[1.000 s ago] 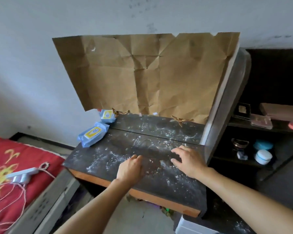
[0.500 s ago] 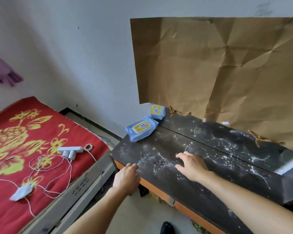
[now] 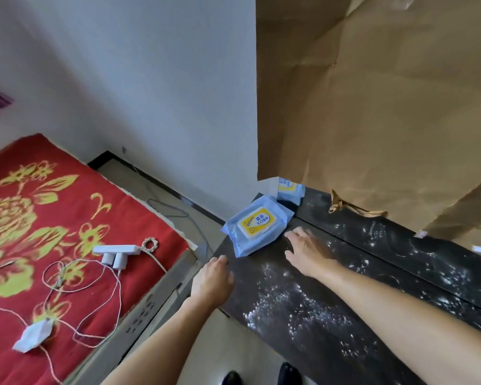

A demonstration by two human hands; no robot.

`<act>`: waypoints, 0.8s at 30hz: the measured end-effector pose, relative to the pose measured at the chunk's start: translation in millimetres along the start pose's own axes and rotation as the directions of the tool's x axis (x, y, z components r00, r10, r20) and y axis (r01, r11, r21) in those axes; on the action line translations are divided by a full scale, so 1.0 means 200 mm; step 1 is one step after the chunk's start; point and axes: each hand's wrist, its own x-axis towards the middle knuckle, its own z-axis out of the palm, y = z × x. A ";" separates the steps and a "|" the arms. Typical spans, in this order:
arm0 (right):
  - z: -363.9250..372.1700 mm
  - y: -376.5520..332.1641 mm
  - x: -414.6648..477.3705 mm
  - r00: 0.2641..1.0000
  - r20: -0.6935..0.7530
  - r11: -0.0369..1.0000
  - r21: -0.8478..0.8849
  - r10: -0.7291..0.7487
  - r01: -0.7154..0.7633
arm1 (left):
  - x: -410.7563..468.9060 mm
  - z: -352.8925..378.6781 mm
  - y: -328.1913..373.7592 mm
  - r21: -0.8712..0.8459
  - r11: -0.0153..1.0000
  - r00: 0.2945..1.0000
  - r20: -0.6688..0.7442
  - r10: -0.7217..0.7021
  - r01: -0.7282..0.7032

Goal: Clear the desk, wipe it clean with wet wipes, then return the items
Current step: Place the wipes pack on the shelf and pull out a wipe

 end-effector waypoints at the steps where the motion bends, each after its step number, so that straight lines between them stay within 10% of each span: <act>1: 0.00 -0.01 0.06 1.000 -0.005 1.000 -0.024 -0.004 0.004 | 0.06 0.00 -0.01 -0.012 1.000 1.000 0.008 -0.001 0.001; 24: 0.22 -0.20 0.58 0.828 0.104 0.767 0.328 0.551 -0.552 | 0.89 0.07 -0.08 -0.368 0.917 0.957 0.288 -0.042 0.151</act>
